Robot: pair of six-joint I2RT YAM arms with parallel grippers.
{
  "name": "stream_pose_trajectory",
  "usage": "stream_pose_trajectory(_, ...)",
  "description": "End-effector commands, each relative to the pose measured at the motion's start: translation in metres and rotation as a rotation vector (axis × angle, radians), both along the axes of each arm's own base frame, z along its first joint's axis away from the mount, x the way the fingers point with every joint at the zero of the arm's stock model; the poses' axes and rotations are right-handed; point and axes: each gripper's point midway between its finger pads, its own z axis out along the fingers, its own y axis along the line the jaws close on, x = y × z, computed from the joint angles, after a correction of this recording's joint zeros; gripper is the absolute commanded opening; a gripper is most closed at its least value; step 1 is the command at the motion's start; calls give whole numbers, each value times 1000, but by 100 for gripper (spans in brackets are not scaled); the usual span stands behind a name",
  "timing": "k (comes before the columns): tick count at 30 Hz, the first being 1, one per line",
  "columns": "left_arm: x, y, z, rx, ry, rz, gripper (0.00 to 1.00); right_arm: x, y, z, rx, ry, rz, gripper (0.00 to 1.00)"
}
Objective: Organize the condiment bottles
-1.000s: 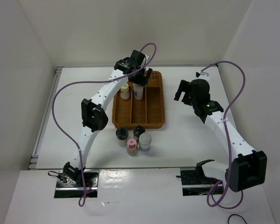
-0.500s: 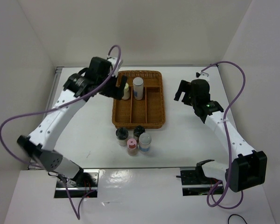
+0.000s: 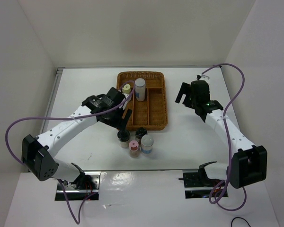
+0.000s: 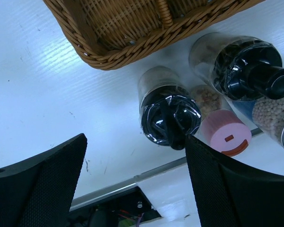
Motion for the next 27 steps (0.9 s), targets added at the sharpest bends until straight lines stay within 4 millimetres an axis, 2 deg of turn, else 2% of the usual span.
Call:
stream_pose_trajectory(1,4,-15,14,-91,-58,14,88,2,0,25,23,-57,-21,98)
stream_pose_trajectory(3,1,-18,11,-97,-51,0,85,0,-3,35,32,-87,-35,98)
stream_pose_trajectory(8,-8,-29,8,-118,-33,-43,81,-6,-6,33,24,-78,-42,98)
stream_pose_trajectory(14,-17,-27,-5,-89,-5,-43,74,-10,-8,31,17,-70,-50,98)
stream_pose_trajectory(19,-17,-28,-10,-101,1,-17,70,-12,-9,37,22,-88,-50,98)
stream_pose_trajectory(20,-18,-27,-17,-87,17,-17,68,-12,-9,37,22,-88,-50,98)
stream_pose_trajectory(27,-19,-32,-22,-73,22,-30,62,-12,-11,37,9,-89,-53,98)
